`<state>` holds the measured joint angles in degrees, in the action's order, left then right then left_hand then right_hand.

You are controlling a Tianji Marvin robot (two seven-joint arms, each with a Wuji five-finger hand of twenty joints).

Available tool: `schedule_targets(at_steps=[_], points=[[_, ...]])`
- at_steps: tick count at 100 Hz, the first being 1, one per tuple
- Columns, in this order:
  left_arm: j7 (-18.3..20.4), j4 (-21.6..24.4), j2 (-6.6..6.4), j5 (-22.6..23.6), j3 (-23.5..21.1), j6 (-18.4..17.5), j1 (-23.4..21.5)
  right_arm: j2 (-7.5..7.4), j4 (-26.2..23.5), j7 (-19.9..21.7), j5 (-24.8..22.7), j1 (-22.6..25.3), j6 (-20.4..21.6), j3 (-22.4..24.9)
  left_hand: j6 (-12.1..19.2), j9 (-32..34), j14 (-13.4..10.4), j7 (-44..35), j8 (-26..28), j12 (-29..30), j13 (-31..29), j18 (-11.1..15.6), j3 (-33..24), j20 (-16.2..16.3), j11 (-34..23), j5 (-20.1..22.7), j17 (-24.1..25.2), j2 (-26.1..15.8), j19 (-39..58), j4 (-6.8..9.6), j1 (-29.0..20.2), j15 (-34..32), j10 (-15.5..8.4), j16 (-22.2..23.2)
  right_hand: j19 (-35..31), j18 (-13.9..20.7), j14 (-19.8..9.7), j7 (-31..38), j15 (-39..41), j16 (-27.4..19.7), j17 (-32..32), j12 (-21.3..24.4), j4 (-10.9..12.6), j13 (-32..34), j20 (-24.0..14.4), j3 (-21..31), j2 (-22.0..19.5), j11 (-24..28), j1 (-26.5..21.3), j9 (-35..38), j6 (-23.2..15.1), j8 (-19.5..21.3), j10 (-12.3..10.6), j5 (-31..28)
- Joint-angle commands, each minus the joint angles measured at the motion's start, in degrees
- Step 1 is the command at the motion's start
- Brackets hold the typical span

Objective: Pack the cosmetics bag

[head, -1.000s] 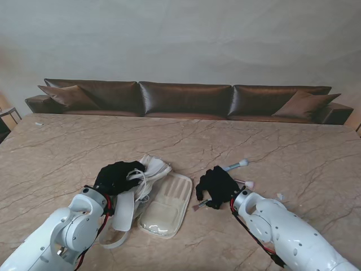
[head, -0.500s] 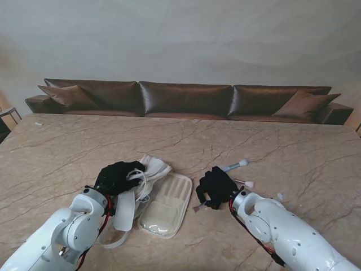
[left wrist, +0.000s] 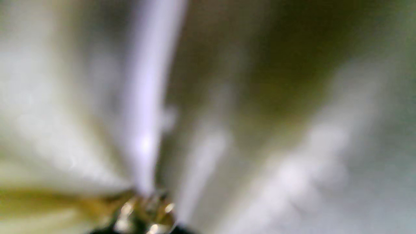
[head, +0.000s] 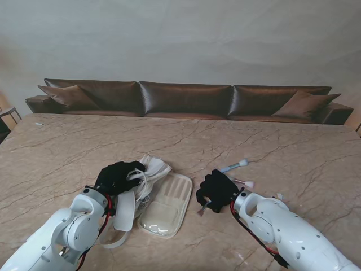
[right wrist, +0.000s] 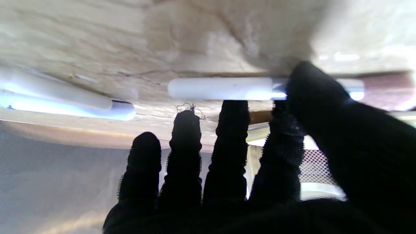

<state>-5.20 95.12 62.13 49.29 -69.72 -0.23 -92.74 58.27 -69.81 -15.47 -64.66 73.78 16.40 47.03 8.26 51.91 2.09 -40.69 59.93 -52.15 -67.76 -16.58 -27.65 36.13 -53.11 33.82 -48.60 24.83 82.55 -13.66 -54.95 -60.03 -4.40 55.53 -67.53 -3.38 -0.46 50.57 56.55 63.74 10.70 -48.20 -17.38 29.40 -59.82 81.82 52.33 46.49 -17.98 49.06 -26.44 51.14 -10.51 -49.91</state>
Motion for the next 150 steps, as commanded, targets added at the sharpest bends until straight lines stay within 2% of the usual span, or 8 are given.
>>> schedule_targets(at_steps=[1, 43, 79, 112, 150], points=[[0.0, 0.3, 0.36, -0.1, 0.3, 0.2, -0.6, -0.46, 1.2, 0.8, -0.4, 2.4, 0.5, 0.0, 9.1, -0.7, -2.1, -25.6, 5.0, -1.0, 1.0, -1.3, -5.4, 0.9, -1.9, 6.2, 0.3, -10.0, 0.0, 3.57, -10.3, 0.8, -11.2, -0.2, -0.7, 0.7, -0.3, 2.7, 0.8, 0.6, -0.6, -0.6, 4.0, -0.7, -0.8, 3.1, -4.9, 1.8, -0.3, -1.4, -3.3, 0.3, -0.5, -5.6], [0.5, 0.1, 0.27, -0.2, -0.1, 0.0, -0.7, 0.46, -6.2, 0.2, -0.7, 7.1, 1.7, 7.1, 8.9, -0.8, -1.7, -25.5, 5.0, -1.1, 1.3, -1.6, -5.2, 1.0, -1.7, 6.0, 0.7, -10.1, -0.2, 3.63, -10.4, 0.9, -11.2, -0.2, -0.5, 0.8, -0.1, 2.2, 0.6, 0.5, -1.0, -0.7, 3.4, -1.8, -1.0, 2.5, -5.8, 1.8, 0.0, -2.4, -2.1, 0.5, 0.0, -4.3], [0.4, 0.0, 0.27, -0.2, -0.1, -0.9, -0.4, 1.38, -11.0, 0.1, 0.9, 8.3, 3.1, 8.7, 9.0, -0.7, -1.6, -25.5, 5.0, -1.2, 1.3, -1.6, -5.0, 1.1, -1.7, 6.0, 0.8, -10.2, -0.2, 3.64, -10.4, 0.9, -11.3, -0.2, -0.3, 0.6, 0.5, 2.5, 0.8, 0.5, -0.9, -0.7, 3.5, -1.5, -1.0, 2.5, -5.7, 1.9, 0.0, -2.2, -1.3, 0.1, 0.7, -4.0], [1.7, 1.0, -0.02, 0.3, -0.2, -2.6, -0.3, 2.86, -8.8, -0.9, 6.3, 3.4, 6.5, 2.0, 9.2, -1.0, -1.5, -25.5, 5.1, -1.3, 1.6, -1.6, -4.5, 1.2, -1.6, 5.8, 1.3, -10.5, -0.5, 3.71, -10.7, 1.2, -11.3, -0.2, 0.5, 0.4, 0.9, 3.1, 1.4, 0.9, -1.5, -0.9, 3.4, -1.8, -0.7, 2.6, -5.7, 2.0, 0.0, -2.1, -0.2, -0.9, 1.3, -3.7], [2.9, 2.3, -0.07, -1.1, -0.5, -4.0, -0.6, 5.28, -0.4, -1.9, 13.2, -5.1, 10.2, -8.2, 9.3, -1.2, -1.2, -25.6, 5.3, -1.3, 1.8, -1.7, -4.0, 1.3, -1.5, 5.8, 1.7, -10.8, -0.7, 3.76, -11.0, 1.3, -11.3, -0.1, 1.0, 0.3, 0.9, 3.5, 1.1, 0.6, -2.2, -0.9, 3.0, -2.1, -0.8, 2.3, -5.8, 1.8, -0.2, -2.2, -0.1, -1.8, 1.1, -3.4]])
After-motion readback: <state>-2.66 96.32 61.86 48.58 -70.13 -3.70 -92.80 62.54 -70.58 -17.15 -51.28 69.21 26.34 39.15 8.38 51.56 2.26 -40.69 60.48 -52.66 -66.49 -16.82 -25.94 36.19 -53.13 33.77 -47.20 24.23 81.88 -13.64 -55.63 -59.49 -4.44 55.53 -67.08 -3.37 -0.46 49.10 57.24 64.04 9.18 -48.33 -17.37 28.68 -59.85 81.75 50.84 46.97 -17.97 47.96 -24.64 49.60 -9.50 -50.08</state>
